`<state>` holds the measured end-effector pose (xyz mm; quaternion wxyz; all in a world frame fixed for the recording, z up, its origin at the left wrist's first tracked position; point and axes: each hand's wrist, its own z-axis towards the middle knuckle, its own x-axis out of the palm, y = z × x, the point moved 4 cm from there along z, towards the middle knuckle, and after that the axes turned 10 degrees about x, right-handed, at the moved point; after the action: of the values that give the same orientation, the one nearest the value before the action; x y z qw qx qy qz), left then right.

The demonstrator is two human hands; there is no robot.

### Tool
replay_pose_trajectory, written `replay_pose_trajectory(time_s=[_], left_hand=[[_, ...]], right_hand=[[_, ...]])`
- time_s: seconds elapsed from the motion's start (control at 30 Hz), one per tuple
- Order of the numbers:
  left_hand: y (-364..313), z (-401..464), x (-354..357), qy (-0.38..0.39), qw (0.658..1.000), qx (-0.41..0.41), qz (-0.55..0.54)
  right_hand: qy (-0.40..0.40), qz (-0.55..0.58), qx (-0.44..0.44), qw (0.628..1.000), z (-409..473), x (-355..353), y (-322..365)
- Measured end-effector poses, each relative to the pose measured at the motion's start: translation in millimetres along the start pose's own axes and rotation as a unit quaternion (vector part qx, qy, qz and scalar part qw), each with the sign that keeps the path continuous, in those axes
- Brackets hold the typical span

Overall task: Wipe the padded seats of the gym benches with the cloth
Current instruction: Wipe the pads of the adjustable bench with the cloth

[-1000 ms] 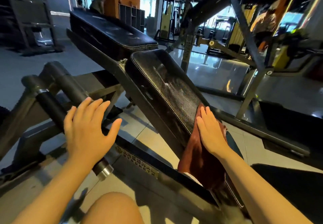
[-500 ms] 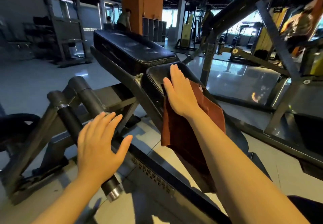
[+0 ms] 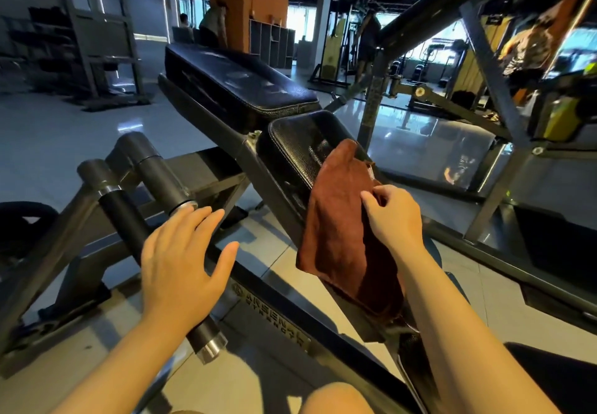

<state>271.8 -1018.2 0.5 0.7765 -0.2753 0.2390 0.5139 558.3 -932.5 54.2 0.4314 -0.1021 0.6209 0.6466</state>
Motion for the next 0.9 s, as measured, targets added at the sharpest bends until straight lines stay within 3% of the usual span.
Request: replay_pose_trajectory(time_s=[0.13, 0.27, 0.37, 0.47, 0.53, 0.6, 0.7, 0.9], left_hand=[[0, 0, 0, 0.019, 1.0, -0.007, 0.013], [-1, 1, -1, 0.009, 1.0, -0.001, 0.013], [-3, -1, 2, 0.014, 0.999, 0.015, 0.039], [-3, -2, 4, 0.02, 0.998, 0.026, 0.058], [-4, -2, 3, 0.021, 0.998, 0.021, 0.061], [-6, -6, 4, 0.018, 0.998, 0.012, 0.061], [-12, -12, 4, -0.002, 0.999, -0.002, 0.037], [-9, -8, 7, 0.014, 0.998, -0.027, 0.05]], right_hand=[[-0.02, 0.081, 0.009, 0.996, 2, -12, 17], [-0.066, 0.034, -0.006, 0.997, -3, -35, 3], [-0.014, -0.093, 0.002, 0.996, -5, -32, -25], [-0.04, -0.08, -0.089, 0.992, -14, -23, -16], [0.025, -0.059, -0.146, 0.987, -17, 0, 6], [0.106, -0.097, -0.103, 0.984, -13, 28, 18], [0.101, -0.13, -0.082, 0.983, 14, 39, 29], [0.092, -0.115, -0.18, 0.973, 56, 51, 83]])
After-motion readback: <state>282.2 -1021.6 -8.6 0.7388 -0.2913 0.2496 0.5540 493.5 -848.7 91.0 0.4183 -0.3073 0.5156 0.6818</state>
